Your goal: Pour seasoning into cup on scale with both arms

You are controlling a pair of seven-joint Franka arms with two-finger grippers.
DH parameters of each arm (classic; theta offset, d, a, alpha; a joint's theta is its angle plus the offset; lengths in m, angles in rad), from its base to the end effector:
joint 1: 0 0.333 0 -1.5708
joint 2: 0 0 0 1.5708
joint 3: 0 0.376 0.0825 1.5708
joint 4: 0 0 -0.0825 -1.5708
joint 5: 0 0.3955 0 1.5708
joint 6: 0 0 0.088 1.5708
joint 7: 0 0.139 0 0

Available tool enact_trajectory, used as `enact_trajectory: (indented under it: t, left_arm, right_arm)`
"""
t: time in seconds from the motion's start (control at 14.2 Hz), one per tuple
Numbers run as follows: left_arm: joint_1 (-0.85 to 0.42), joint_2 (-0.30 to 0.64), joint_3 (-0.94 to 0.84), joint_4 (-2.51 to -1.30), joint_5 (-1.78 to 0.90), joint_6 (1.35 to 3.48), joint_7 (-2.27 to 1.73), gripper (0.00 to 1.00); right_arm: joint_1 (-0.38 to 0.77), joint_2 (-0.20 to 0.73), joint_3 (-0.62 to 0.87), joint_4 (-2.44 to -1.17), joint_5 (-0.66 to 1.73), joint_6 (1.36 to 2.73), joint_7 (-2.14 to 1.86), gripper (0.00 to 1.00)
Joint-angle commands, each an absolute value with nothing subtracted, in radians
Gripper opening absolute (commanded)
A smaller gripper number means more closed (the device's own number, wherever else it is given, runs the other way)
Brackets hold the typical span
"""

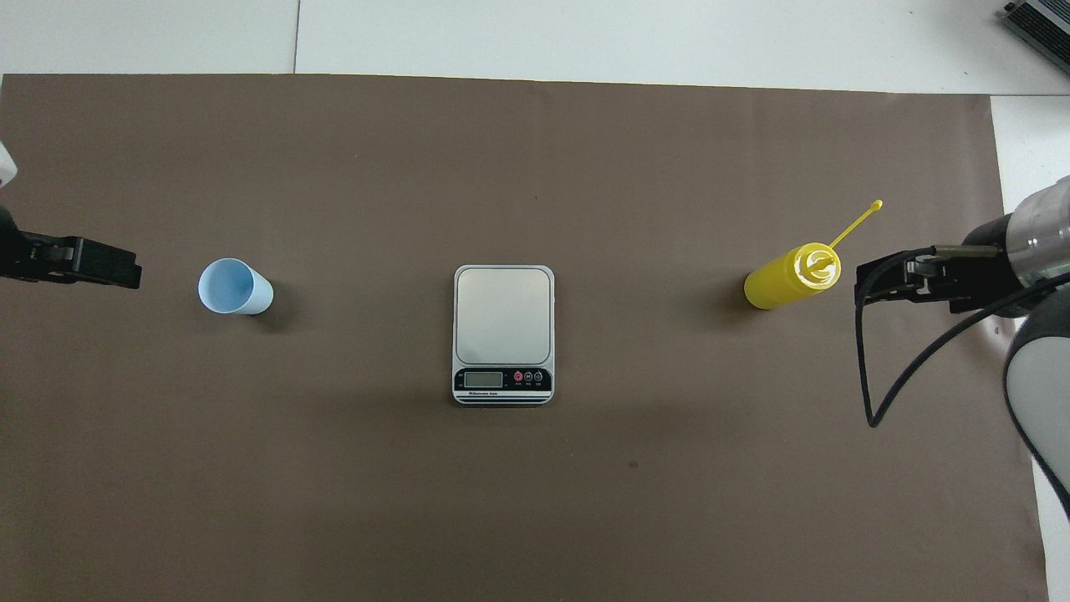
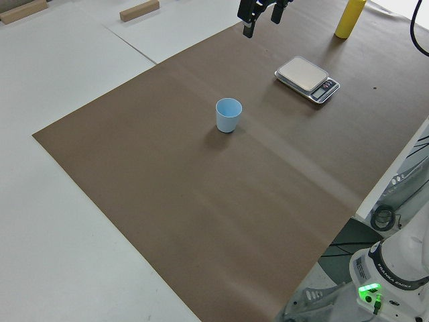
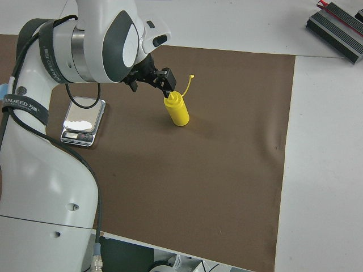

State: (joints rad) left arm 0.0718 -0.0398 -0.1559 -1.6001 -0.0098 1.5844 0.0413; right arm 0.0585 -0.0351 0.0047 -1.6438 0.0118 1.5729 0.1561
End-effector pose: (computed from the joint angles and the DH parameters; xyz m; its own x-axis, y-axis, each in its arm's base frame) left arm 0.5513 -0.0498 0.6615 0.9919 -0.1249 0.0237 -0.1250 -0.9921 0.0026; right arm 0.5494 0.0365 0.6371 0.9950 -0.0928 -0.0372 -0.0931 -0.9956 -0.0059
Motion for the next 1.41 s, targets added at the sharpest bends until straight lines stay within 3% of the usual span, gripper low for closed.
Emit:
enact_trajectory:
  t: [0.0, 0.92, 1.34]
  left_arm:
    - [0.075, -0.060, -0.150, -1.623, -0.023, 1.598, 0.034, 1.00]
    - [0.081, -0.045, -0.147, -1.609, -0.017, 1.609, 0.035, 1.00]
    - [0.104, 0.087, -0.141, -1.626, -0.006, 1.744, 0.031, 1.00]
  right_arm:
    - [0.052, -0.051, 0.011, -1.652, 0.002, 1.562, 0.133, 1.00]
    - [0.045, -0.051, 0.011, -1.652, 0.006, 1.562, 0.135, 1.00]
    - [0.044, -0.051, 0.011, -1.654, 0.006, 1.562, 0.135, 1.00]
